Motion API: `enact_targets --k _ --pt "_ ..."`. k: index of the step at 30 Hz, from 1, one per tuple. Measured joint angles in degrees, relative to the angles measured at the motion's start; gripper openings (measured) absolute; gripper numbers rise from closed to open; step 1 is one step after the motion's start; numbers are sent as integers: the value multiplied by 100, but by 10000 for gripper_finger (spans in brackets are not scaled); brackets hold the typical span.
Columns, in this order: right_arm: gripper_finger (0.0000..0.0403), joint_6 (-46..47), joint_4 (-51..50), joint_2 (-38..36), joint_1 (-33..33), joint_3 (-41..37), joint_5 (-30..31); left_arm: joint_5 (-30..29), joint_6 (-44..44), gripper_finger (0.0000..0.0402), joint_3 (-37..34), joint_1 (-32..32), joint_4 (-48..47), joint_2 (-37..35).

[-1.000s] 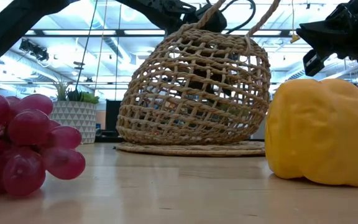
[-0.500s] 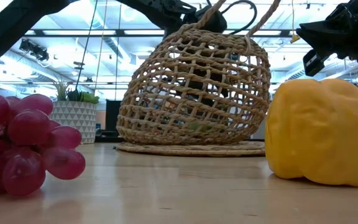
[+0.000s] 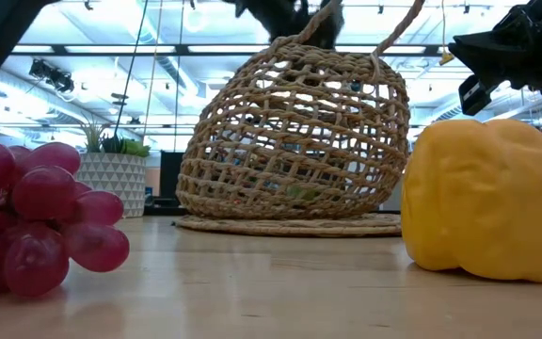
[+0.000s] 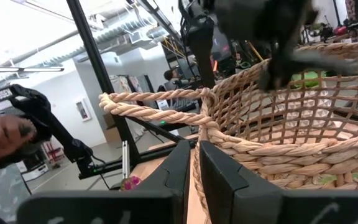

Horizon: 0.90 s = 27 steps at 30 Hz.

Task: Build produce basket
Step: Put the yellow bell pepper into the brown basket

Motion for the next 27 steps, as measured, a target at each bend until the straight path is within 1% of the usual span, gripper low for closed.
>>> enact_targets --k 4,7,15,22,27 --pt "41 1 2 0 1 0 0 114 42 288 2 -81 457 -398" --pt "41 1 2 0 0 0 0 278 -146 288 7 -111 684 -699" --pt "41 1 1 -1 0 0 0 290 -856 288 7 -224 888 -1604" --pt "41 1 2 -2 2 0 0 288 -1796 288 7 -267 424 -2477" --pt "41 0 2 -2 1 0 0 324 -2758 288 4 -258 -15 -3063"
